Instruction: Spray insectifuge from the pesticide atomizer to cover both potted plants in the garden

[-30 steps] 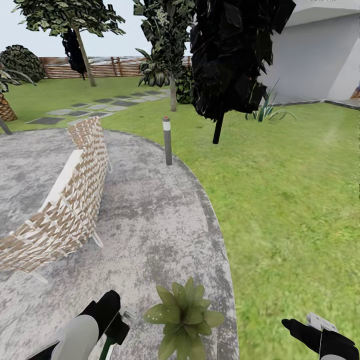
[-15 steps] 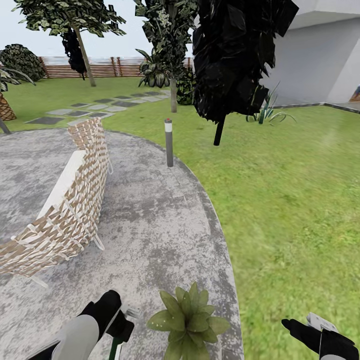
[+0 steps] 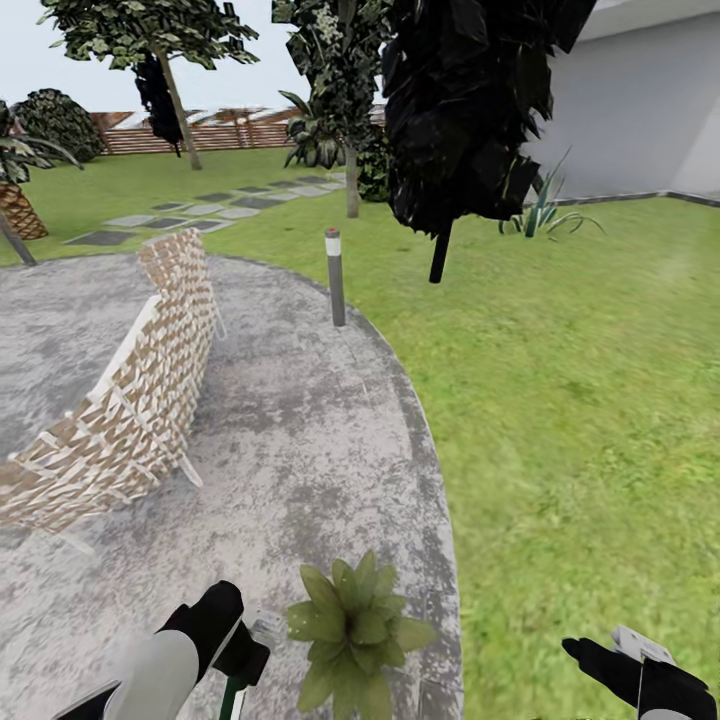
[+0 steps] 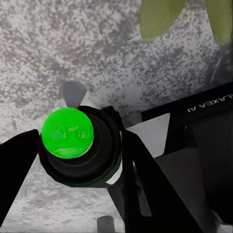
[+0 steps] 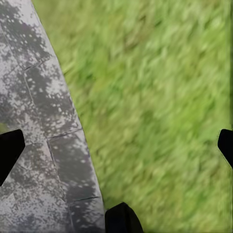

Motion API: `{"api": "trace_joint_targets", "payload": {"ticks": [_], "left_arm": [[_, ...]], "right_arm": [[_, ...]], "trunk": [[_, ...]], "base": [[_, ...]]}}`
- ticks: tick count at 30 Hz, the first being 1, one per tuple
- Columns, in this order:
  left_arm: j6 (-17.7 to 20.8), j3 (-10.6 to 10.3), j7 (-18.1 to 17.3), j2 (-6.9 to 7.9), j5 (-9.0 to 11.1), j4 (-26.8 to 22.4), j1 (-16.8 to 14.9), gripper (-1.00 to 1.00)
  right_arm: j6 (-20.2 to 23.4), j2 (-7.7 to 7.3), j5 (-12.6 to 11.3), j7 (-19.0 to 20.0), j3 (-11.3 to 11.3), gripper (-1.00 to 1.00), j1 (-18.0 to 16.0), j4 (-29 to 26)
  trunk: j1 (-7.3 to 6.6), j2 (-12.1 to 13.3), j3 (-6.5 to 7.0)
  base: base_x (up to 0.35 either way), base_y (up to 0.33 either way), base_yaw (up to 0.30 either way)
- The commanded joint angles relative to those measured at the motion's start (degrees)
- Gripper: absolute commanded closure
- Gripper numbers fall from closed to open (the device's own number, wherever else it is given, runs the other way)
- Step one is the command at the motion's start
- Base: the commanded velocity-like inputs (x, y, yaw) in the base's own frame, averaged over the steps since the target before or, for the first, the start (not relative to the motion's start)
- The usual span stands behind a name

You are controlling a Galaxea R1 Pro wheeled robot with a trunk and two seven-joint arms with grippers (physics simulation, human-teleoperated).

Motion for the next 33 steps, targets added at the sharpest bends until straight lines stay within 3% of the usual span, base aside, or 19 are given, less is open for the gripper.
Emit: {"api": "trace_joint_targets", "payload": {"ticks": [1, 14, 24, 33], "left_arm": [[0.25, 0.41, -0.43, -0.05, -0.62, -0.15, -0.02, 1.00], [0.31, 0.47, -0.43, 0.01, -0.68, -0.17, -0.02, 1.00], [0.43, 0.52, -0.43, 0.03, -0.70, -0.15, -0.02, 1.00], [1.58, 0.38, -0.34, 0.03, -0.77, 2.68, -0.02, 1.00]], "right_arm": [[0.04, 0.03, 0.47, 0.47, -0.28, -1.00, -0.08, -0.07], [0.04, 0.04, 0.58, 0.47, -0.28, -1.00, -0.06, -0.07], [0.04, 0.04, 0.84, 0.48, -0.28, -1.00, -0.08, -0.06], [0.04, 0.04, 0.91, 0.47, -0.28, -1.00, -0.02, 1.06]], "trunk": [[-0.03, -0.03, -0.10], [-0.03, -0.03, -0.73], [-0.03, -0.03, -1.08], [-0.03, -0.03, -1.81]], "base": [[-0.245, -0.227, 0.215], [-0.201, -0.246, 0.218], [0.175, -0.295, 0.089], [0.059, -0.038, 0.056]]}}
